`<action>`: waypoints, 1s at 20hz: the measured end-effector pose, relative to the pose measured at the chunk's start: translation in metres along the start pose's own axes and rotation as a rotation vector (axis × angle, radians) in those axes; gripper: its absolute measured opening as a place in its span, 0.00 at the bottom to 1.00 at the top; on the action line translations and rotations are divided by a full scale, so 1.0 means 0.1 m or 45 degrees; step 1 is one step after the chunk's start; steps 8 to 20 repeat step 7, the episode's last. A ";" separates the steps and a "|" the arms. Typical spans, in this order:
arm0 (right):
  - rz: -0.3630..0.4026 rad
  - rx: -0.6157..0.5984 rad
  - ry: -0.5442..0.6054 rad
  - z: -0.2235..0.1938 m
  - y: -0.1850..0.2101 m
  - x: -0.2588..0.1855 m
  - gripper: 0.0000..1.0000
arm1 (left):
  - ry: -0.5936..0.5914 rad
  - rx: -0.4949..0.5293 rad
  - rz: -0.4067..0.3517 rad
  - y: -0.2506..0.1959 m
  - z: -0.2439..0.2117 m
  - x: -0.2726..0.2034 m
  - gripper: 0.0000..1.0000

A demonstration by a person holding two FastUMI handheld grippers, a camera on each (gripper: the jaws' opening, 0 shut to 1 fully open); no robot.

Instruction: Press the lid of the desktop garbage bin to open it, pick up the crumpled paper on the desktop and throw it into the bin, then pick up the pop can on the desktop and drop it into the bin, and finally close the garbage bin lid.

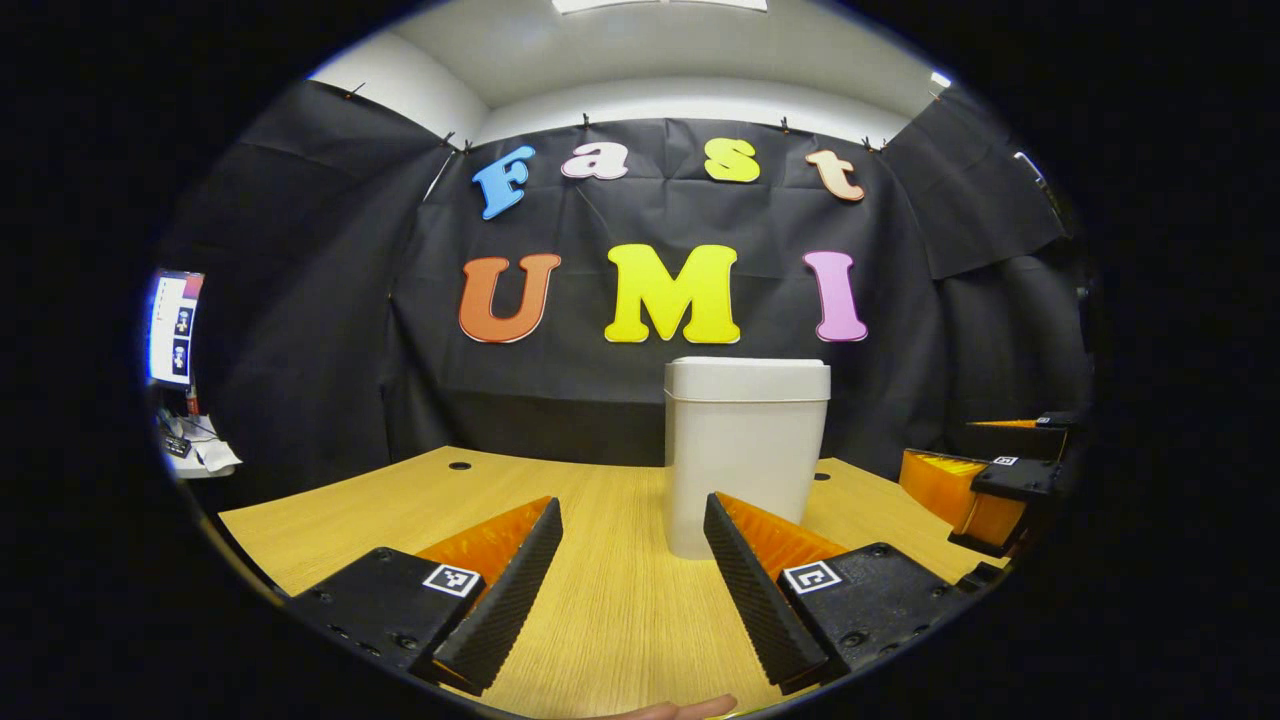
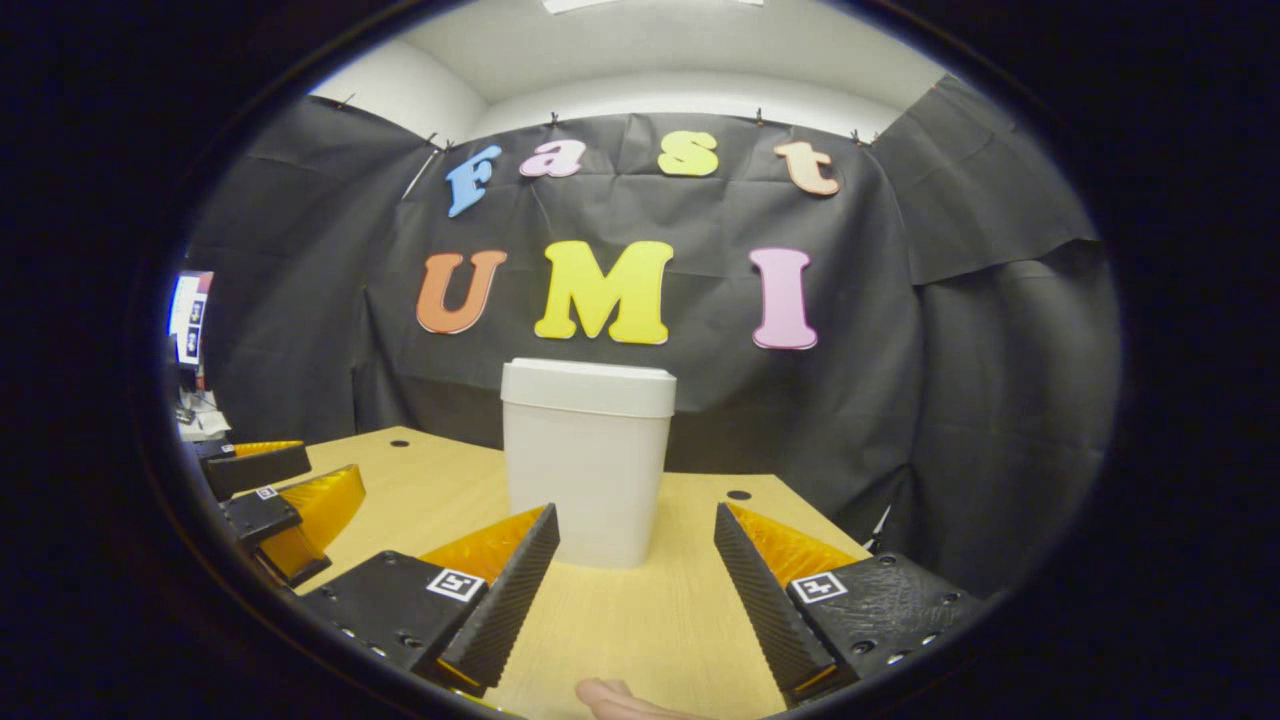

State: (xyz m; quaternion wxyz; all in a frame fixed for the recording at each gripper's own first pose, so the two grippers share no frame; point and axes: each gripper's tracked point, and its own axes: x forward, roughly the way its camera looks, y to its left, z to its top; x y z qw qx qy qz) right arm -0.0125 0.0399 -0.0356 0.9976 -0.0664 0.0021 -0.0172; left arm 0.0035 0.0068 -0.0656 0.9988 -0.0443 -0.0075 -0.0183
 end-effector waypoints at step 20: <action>-0.005 -0.001 0.012 -0.04 -0.04 0.02 0.95 | 0.012 0.007 0.013 -0.02 -0.06 0.05 0.94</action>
